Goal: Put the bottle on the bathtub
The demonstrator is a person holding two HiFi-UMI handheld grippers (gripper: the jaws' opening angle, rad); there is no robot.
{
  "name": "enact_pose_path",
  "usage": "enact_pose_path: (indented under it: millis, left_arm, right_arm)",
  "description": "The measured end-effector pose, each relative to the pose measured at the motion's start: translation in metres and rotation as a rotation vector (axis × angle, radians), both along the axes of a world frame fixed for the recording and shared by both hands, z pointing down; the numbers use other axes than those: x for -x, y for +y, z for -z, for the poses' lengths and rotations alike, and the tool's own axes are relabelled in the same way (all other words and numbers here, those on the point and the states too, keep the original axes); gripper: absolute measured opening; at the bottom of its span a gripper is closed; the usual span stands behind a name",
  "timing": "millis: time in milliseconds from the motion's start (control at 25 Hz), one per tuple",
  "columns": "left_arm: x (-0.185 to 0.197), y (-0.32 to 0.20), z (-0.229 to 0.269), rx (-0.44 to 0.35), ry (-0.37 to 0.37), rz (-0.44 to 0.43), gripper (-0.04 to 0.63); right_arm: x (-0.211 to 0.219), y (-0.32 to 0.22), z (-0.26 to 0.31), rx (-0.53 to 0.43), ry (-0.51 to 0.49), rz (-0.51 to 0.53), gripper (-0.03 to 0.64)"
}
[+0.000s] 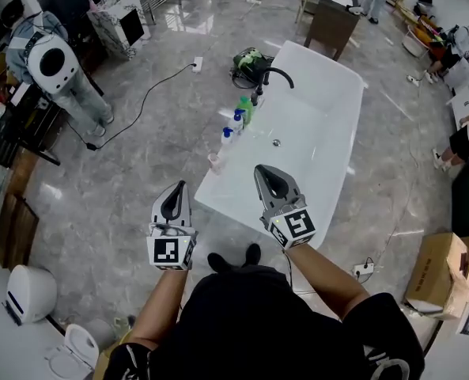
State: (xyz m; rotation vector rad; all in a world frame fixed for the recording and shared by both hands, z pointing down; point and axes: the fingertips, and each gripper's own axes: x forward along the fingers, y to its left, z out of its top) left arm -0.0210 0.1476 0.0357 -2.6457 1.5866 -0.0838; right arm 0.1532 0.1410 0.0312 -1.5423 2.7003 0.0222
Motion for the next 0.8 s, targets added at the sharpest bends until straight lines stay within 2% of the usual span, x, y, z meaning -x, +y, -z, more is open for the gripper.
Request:
enact_pose_path:
  millis: [360,800]
  left_arm:
    - [-0.025,0.003,0.011,-0.015,-0.008,0.002,0.008]
    - [-0.026,-0.001,0.016,-0.013,-0.003,-0.001,0.008]
  right_arm:
    - [-0.017,-0.001,0.006,0.000,-0.011,0.000,0.008]
    - [-0.012,-0.010,0.013,-0.009,-0.007,0.015,0.008]
